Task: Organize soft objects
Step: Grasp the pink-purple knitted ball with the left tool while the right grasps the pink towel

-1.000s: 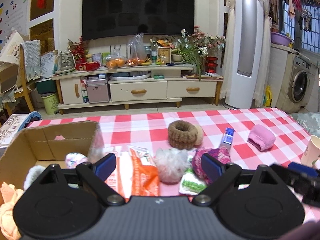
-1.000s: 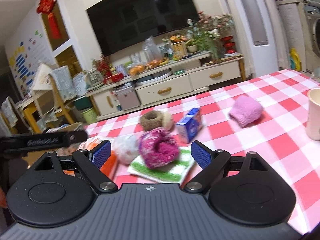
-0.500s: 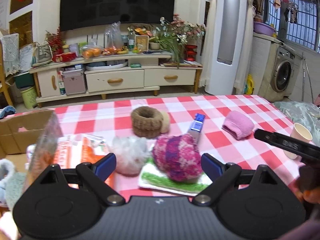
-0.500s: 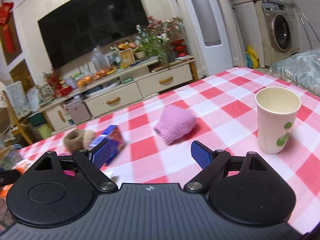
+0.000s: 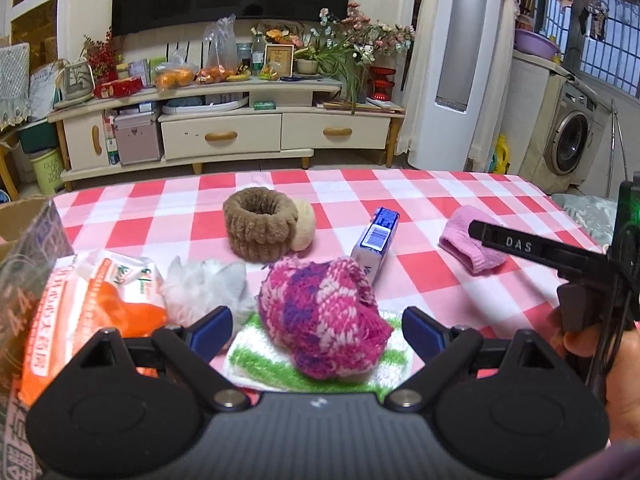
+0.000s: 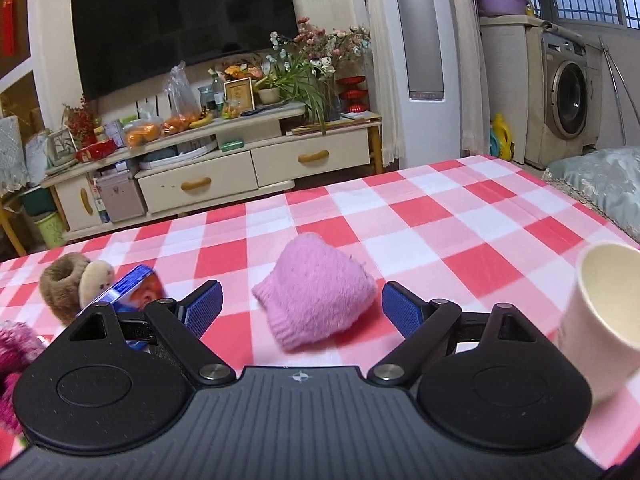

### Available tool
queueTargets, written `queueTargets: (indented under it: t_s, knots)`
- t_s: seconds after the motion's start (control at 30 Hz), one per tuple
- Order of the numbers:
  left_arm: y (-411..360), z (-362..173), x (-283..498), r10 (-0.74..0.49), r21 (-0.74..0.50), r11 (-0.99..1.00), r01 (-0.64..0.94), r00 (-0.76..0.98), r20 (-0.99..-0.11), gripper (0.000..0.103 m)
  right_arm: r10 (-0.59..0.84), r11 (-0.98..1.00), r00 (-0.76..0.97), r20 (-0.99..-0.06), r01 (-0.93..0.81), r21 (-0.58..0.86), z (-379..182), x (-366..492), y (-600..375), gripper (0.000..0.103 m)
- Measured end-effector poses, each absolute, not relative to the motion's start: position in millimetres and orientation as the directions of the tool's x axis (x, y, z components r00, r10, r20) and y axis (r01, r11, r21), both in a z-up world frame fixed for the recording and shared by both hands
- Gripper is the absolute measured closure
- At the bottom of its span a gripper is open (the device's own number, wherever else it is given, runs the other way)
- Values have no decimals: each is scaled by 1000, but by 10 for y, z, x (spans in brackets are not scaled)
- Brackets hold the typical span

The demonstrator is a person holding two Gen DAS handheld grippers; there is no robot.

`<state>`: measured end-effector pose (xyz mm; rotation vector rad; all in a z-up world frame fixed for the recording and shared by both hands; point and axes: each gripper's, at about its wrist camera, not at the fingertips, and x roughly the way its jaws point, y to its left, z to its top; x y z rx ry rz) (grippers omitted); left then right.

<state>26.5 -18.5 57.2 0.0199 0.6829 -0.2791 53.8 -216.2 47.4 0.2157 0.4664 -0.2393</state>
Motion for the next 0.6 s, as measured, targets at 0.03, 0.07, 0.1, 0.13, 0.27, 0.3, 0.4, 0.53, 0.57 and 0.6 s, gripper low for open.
queueTargets:
  t_s: [0.03,0.07,0.1,0.13,0.27,0.3,0.4,0.53,0.57,0.6]
  knots:
    - [-188,560,286,-246,-76,964,256,738,-628,11,-181,950,866,-466,277,146,509,538,-2141,0]
    - [-194,547,307,-245,-81,964,251,735,-632,11,-179,951,868,-464,273,145,517,559,-2153,0]
    - [-201,536,325,-244,-86,965,247,732,-636,11,-174,952,867,-467,269,145,518,584,-2171,0]
    - [-205,523,345,-243,-91,966,243,728,-641,11,-166,954,865,-473,263,146,511,612,-2177,0]
    - [-213,486,413,-234,-103,969,222,719,-654,11,-158,960,854,-495,250,124,459,699,-2125,0]
    - [-208,479,427,-235,-109,970,218,717,-657,12,-164,962,852,-498,249,110,453,708,-2115,0]
    - [-203,468,461,-233,-117,971,208,714,-660,12,-171,967,846,-505,241,78,453,770,-2097,0]
    - [-192,450,508,-232,-132,972,194,707,-668,12,-198,969,828,-525,246,23,423,836,-2079,0]
    - [-189,441,519,-237,-141,971,192,703,-671,14,-206,968,824,-528,249,10,413,846,-2077,0]
    - [-181,428,544,-242,-150,970,192,698,-674,16,-211,968,820,-531,253,5,397,877,-2072,0]
